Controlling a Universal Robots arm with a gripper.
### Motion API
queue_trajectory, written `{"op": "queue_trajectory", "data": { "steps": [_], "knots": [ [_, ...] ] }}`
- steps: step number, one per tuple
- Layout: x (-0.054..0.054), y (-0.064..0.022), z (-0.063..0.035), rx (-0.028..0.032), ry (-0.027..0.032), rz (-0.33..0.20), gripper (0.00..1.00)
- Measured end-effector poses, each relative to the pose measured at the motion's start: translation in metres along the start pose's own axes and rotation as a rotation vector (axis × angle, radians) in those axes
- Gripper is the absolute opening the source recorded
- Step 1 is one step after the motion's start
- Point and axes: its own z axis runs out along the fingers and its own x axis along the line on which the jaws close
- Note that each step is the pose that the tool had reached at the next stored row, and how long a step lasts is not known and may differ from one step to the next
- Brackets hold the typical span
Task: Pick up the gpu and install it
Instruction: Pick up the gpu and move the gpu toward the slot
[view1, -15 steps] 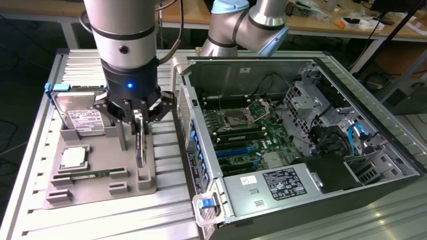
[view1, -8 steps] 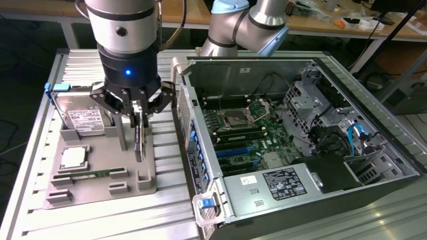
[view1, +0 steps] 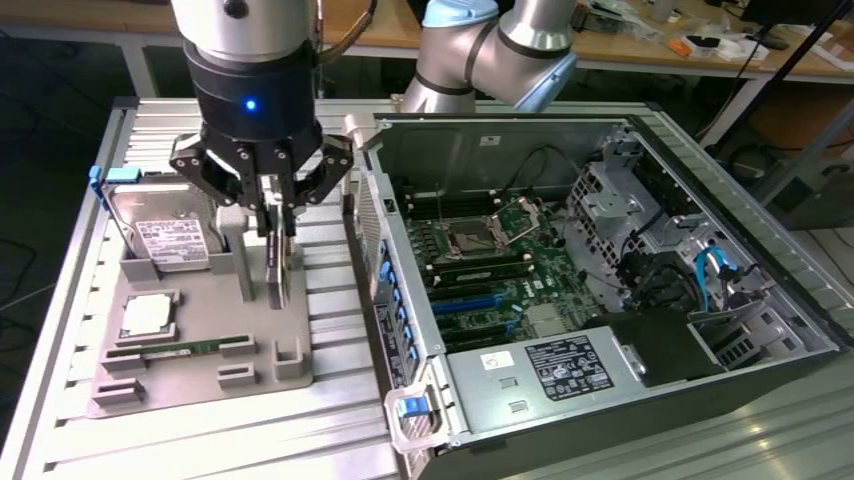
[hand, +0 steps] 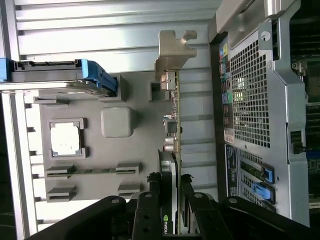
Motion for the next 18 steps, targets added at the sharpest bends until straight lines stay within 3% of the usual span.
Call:
{"op": "queue_trajectory", "data": {
  "steps": [7, 13, 18],
  "knots": [
    [-0.001, 0.0004, -0.0221, 0.0100, -0.0007, 0.000, 0.27],
    [-0.001, 0.0008, -0.0420, 0.0228, -0.0015, -0.001, 0.27],
    [-0.001, 0.0011, -0.0556, 0.0287, -0.0019, -0.001, 0.27]
  ]
}}
